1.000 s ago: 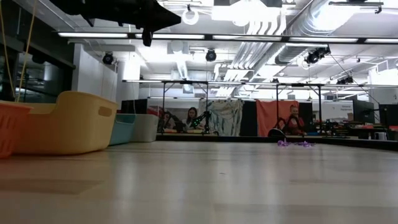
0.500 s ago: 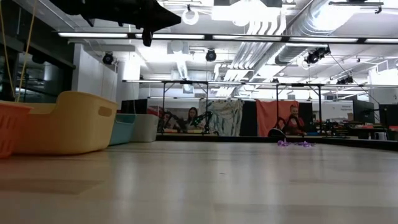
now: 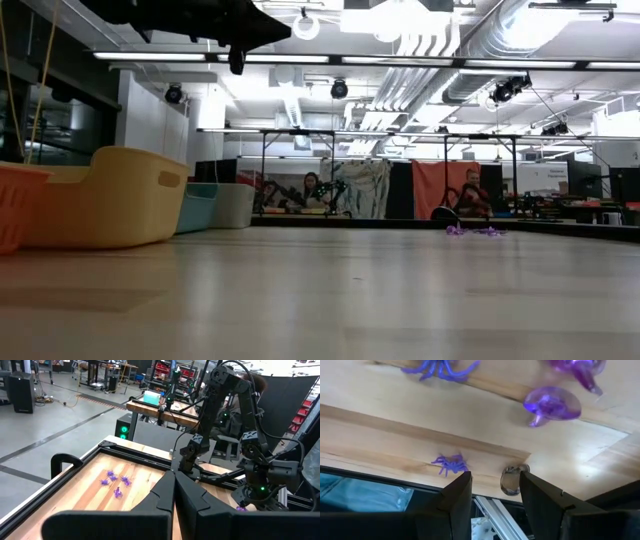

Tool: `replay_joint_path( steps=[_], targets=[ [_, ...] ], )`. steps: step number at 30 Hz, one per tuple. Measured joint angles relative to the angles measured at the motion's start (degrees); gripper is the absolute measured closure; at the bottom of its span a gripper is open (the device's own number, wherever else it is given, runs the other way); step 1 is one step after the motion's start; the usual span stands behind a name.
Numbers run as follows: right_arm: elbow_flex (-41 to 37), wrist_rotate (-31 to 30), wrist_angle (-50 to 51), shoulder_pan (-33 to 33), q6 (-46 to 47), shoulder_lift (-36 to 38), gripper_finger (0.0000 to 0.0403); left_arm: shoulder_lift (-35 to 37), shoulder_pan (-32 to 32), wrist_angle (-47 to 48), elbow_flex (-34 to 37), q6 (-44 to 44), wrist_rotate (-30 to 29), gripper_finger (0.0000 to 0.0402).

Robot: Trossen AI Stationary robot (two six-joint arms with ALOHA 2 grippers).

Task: Sort Halloween decoration
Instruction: Put the black skull toy in the white bin

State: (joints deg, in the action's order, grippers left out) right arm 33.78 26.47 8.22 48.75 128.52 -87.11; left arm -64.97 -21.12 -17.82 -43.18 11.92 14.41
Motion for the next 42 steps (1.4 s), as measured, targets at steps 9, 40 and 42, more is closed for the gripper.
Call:
replay_joint_path(
  steps=[9,40,42],
  targets=[
    [0.0,1.11,-0.45,0.0,0.53,0.0,0.0242,0.0,0.0,-0.01,0.0,0.05,0.0,0.0401],
    [0.11,7.74,-3.64,0.0,1.5,-6.22,0.0243,0.0,0.0,-0.04,0.02,-0.01,0.0,0.0401],
    [0.11,7.98,-3.45,0.0,1.13,-6.25,0.0247,0.0,0.0,-0.04,0.02,-0.01,0.01,0.0402]
  ],
)
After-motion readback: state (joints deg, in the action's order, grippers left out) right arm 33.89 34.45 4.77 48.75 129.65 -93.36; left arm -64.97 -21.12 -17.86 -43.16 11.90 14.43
